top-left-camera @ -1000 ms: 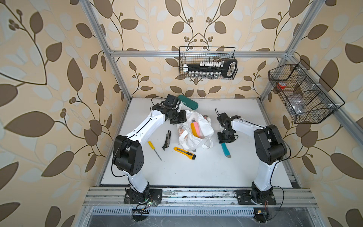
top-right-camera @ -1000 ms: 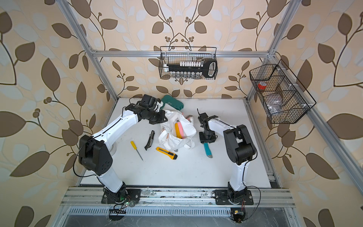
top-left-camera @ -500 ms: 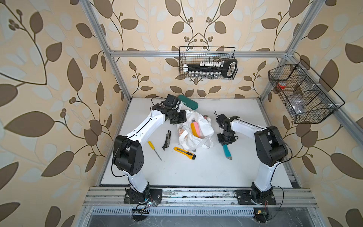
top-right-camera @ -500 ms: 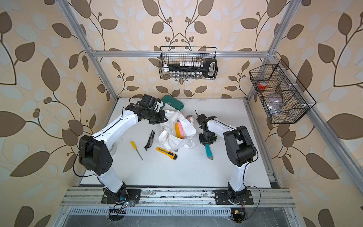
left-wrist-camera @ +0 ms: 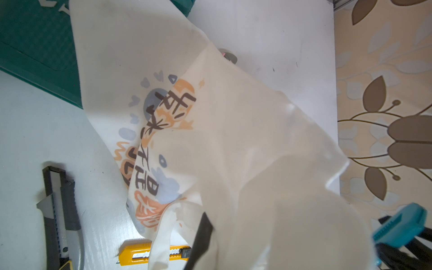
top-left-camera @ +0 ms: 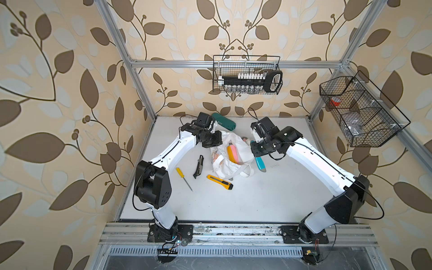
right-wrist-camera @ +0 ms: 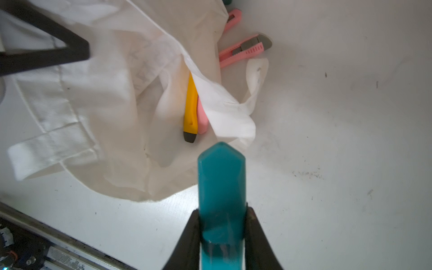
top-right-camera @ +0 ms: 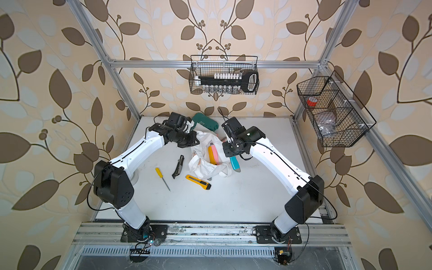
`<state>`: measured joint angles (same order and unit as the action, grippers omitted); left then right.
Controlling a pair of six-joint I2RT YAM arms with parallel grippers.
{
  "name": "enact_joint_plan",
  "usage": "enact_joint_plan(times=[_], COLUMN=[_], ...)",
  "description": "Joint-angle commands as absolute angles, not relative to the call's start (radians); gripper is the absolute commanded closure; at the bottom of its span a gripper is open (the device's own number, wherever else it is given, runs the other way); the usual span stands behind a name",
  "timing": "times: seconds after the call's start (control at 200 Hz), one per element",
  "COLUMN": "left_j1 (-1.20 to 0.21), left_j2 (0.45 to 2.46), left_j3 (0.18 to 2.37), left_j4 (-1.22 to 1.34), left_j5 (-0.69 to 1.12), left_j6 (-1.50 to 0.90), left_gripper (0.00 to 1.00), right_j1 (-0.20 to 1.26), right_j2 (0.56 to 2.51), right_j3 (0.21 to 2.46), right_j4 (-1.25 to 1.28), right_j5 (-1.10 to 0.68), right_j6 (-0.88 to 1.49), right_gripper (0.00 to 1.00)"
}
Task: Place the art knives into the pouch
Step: Pick up the utility knife at the center of the board, then place the utility knife in the pouch.
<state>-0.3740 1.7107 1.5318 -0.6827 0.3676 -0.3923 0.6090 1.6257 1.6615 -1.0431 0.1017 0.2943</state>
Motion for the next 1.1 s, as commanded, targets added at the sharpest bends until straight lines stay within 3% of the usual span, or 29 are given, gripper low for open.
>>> enact_joint_plan(times=[0.0, 0.42, 0.525, 0.685, 0.93, 1.095], left_j1=[-0.380, -0.380, -0.380, -0.380, -0.380, -0.380], left_j2=[1.712, 1.703, 1.705, 1.708, 1.720, 1.730], left_j3=[1.549, 1.546, 1.550, 1.553, 1.557, 1.572], left_j4=[-0.676, -0.682, -0.684, -0.684, -0.685, -0.695], left_j5=[0.396, 0.388, 0.388, 0.391, 0.390, 0.385], left_j6=[-0.378, -0.371, -0.370, -0.370, -0.371, -0.368], left_gripper=[1.00, 1.00, 1.00, 1.00, 1.00, 1.00], right_j1=[0.623, 0.660, 0.668, 0.666, 0.675, 0.756], right_j2=[1.716, 2.054, 2.048, 1.890, 1.517, 1.283], right_j3=[1.741, 2.076, 2.062, 1.897, 1.493, 1.171], right_j4=[-1.015, -0.971, -0.957, -0.881, -0.831, -0.784], right_j5=[0.037, 0.024, 0.015, 0.079, 0.044, -0.019], right_j6=[0.257, 0.187, 0.181, 0.172, 0.198, 0.272], right_gripper=[0.81, 0.79, 0.60, 0.45, 0.44, 0.44])
